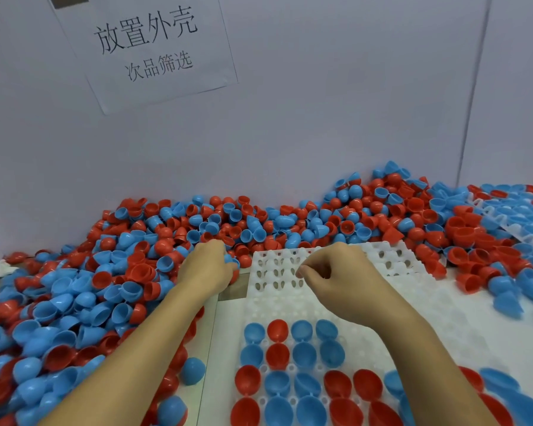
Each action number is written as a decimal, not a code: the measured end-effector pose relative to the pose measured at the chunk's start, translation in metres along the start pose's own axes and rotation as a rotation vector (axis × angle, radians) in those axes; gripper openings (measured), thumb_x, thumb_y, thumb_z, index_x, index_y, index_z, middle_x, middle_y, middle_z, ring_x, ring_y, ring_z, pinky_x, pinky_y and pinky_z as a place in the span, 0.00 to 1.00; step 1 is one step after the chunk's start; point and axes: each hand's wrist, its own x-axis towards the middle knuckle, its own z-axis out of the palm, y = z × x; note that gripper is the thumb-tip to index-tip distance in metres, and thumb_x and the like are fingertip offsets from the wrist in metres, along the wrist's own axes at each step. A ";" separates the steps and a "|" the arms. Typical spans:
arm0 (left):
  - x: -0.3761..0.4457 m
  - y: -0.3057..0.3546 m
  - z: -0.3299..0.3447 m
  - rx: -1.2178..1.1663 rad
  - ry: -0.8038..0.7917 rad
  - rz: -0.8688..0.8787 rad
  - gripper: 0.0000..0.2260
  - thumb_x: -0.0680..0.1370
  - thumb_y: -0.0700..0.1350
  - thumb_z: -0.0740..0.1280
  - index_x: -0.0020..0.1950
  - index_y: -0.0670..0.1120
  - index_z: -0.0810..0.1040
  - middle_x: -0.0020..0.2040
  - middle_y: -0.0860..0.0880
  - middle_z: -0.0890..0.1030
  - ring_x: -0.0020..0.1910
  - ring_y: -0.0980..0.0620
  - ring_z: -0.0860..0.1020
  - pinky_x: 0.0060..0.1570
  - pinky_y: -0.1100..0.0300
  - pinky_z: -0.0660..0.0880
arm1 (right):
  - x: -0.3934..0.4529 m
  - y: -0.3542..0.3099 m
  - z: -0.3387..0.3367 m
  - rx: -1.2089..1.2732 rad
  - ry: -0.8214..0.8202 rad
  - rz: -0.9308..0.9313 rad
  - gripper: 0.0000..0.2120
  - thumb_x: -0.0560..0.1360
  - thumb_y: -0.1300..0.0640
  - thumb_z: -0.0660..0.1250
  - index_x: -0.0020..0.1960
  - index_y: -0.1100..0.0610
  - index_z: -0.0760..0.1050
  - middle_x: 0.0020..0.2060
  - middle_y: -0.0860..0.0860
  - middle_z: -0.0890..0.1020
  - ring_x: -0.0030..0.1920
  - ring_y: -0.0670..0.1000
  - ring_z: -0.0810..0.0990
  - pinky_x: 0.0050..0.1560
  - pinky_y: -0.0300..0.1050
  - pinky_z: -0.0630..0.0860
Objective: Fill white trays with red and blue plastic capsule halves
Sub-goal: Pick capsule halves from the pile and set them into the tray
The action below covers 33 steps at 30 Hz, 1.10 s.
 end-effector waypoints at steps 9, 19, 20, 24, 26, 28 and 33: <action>-0.059 0.033 -0.014 -0.997 0.129 0.137 0.07 0.77 0.52 0.71 0.44 0.49 0.81 0.40 0.51 0.84 0.41 0.54 0.83 0.42 0.59 0.80 | 0.000 -0.013 0.013 0.256 0.056 -0.061 0.08 0.80 0.52 0.67 0.57 0.46 0.80 0.41 0.44 0.83 0.41 0.41 0.82 0.44 0.37 0.81; -0.071 0.025 -0.003 -1.335 -0.076 0.164 0.13 0.69 0.62 0.70 0.40 0.53 0.83 0.43 0.45 0.86 0.43 0.47 0.83 0.52 0.45 0.78 | 0.002 -0.024 0.023 0.453 0.091 -0.088 0.09 0.76 0.57 0.72 0.56 0.52 0.82 0.40 0.47 0.86 0.39 0.45 0.85 0.38 0.37 0.81; -0.071 0.026 -0.004 -1.365 -0.077 0.137 0.14 0.69 0.62 0.70 0.40 0.53 0.83 0.43 0.45 0.85 0.44 0.47 0.83 0.53 0.45 0.77 | 0.002 -0.024 0.024 0.470 0.097 -0.079 0.09 0.76 0.58 0.72 0.56 0.53 0.82 0.40 0.48 0.86 0.38 0.45 0.85 0.37 0.36 0.80; -0.068 0.022 -0.005 -1.410 0.008 -0.029 0.16 0.73 0.61 0.67 0.45 0.48 0.82 0.44 0.47 0.85 0.47 0.46 0.80 0.53 0.45 0.76 | 0.002 -0.025 0.026 0.583 0.132 -0.041 0.06 0.77 0.61 0.71 0.51 0.51 0.81 0.39 0.47 0.86 0.38 0.46 0.86 0.36 0.34 0.79; -0.065 0.016 -0.005 -1.403 0.082 -0.119 0.16 0.78 0.59 0.64 0.47 0.47 0.80 0.42 0.48 0.84 0.45 0.46 0.81 0.52 0.45 0.78 | 0.001 -0.025 0.026 0.626 0.123 -0.028 0.08 0.78 0.60 0.69 0.54 0.49 0.79 0.41 0.49 0.85 0.39 0.46 0.86 0.37 0.33 0.79; -0.060 0.008 -0.006 -1.443 0.155 -0.201 0.14 0.83 0.55 0.62 0.48 0.46 0.77 0.36 0.50 0.83 0.39 0.49 0.81 0.48 0.47 0.79 | 0.000 -0.026 0.027 0.629 0.093 -0.033 0.12 0.80 0.59 0.67 0.58 0.44 0.78 0.44 0.51 0.83 0.41 0.46 0.86 0.39 0.34 0.80; -0.052 -0.016 -0.004 -1.287 0.364 -0.364 0.07 0.84 0.49 0.62 0.50 0.47 0.74 0.37 0.50 0.80 0.30 0.56 0.78 0.37 0.57 0.74 | 0.001 -0.025 0.029 0.578 0.112 -0.001 0.06 0.79 0.55 0.67 0.52 0.44 0.80 0.40 0.48 0.84 0.39 0.45 0.85 0.38 0.34 0.80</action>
